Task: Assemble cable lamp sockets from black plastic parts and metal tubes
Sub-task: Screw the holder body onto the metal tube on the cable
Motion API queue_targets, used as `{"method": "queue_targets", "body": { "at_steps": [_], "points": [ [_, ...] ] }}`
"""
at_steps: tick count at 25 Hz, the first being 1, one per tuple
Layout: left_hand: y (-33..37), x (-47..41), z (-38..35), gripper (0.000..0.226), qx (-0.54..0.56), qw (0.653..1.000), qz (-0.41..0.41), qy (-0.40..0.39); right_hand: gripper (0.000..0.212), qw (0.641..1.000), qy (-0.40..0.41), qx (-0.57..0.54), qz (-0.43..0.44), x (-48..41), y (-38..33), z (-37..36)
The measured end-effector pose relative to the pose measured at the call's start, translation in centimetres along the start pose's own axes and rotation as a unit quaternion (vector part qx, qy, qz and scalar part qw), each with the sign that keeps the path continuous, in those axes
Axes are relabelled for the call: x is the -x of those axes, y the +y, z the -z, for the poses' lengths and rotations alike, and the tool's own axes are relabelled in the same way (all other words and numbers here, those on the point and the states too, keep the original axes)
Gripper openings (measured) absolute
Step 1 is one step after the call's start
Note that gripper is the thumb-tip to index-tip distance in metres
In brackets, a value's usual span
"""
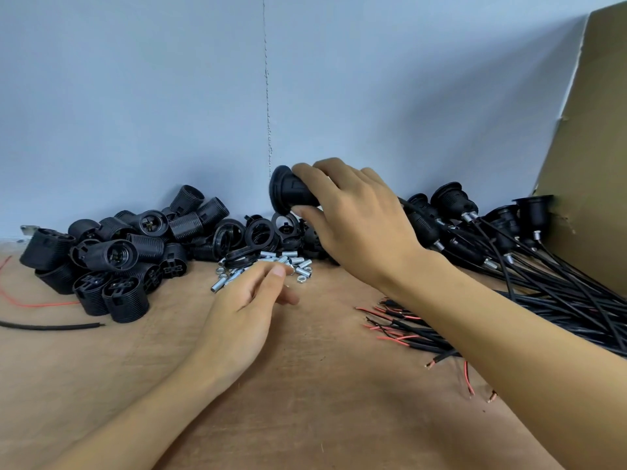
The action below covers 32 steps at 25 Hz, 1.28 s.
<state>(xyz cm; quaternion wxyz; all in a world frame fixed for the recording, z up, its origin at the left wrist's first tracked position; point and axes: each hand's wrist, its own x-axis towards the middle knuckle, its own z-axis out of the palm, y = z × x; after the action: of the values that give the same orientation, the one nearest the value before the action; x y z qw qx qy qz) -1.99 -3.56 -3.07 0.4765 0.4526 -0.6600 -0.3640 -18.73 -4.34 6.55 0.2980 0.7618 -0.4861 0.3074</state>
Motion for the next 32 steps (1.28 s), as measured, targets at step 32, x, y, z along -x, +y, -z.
{"method": "queue_targets", "body": {
  "at_steps": [32],
  "points": [
    [-0.7,-0.3,-0.2,0.036,-0.039,0.999,-0.022,-0.022,0.052,0.900,0.017,0.021,-0.434,5.6,12.5,-4.8]
  ]
}}
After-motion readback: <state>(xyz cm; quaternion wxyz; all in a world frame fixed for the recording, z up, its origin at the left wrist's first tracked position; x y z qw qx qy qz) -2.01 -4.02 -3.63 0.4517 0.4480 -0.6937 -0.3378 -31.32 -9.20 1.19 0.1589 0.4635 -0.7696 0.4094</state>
